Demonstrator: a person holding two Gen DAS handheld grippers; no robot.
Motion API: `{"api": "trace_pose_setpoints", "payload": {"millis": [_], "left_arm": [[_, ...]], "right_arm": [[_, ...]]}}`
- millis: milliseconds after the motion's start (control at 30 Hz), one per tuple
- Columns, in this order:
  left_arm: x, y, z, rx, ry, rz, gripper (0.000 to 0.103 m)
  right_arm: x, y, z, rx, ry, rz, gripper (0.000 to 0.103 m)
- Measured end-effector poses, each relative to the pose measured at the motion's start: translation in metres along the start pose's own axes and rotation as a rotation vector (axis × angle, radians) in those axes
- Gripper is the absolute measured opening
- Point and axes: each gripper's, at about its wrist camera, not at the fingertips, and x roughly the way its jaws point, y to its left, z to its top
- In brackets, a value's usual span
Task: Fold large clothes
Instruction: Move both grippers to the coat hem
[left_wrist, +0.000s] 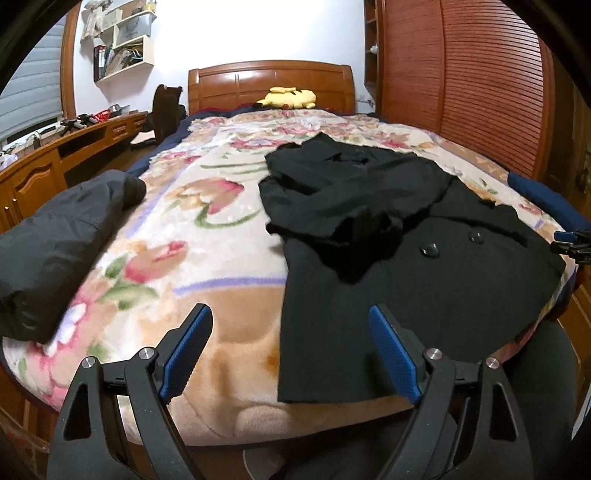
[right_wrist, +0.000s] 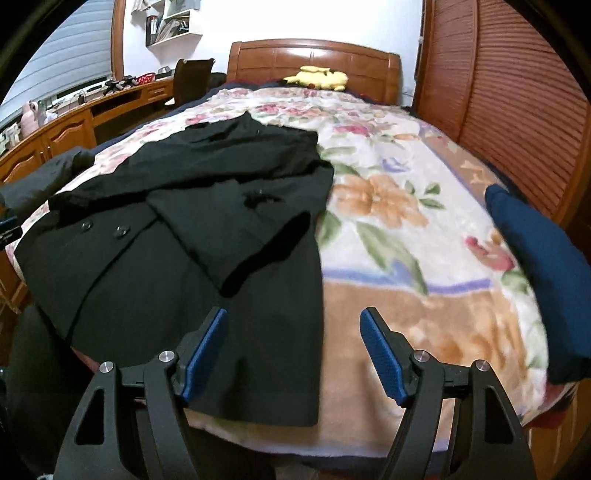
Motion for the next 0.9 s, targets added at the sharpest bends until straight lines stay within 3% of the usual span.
{"api": "trace_pose_setpoints", "payload": {"millis": [233, 733, 767, 900], "left_arm": [[0.014, -0.001, -0.012, -0.011, 0.053, -0.041, 0.068], [0.017, -0.004, -0.014, -0.014, 0.055, -0.048, 0.067], [0.017, -0.005, -0.015, -0.014, 0.054, -0.05, 0.065], [0.016, -0.007, -0.014, -0.005, 0.059, -0.068, 0.036]], "right_arm": [[0.012, 0.004, -0.009, 0.004, 0.04, 0.013, 0.075], [0.024, 0.018, -0.017, -0.029, 0.042, 0.057, 0.063], [0.024, 0.017, -0.018, -0.028, 0.043, 0.059, 0.062], [0.024, 0.021, -0.017, -0.029, 0.047, 0.058, 0.053]]}}
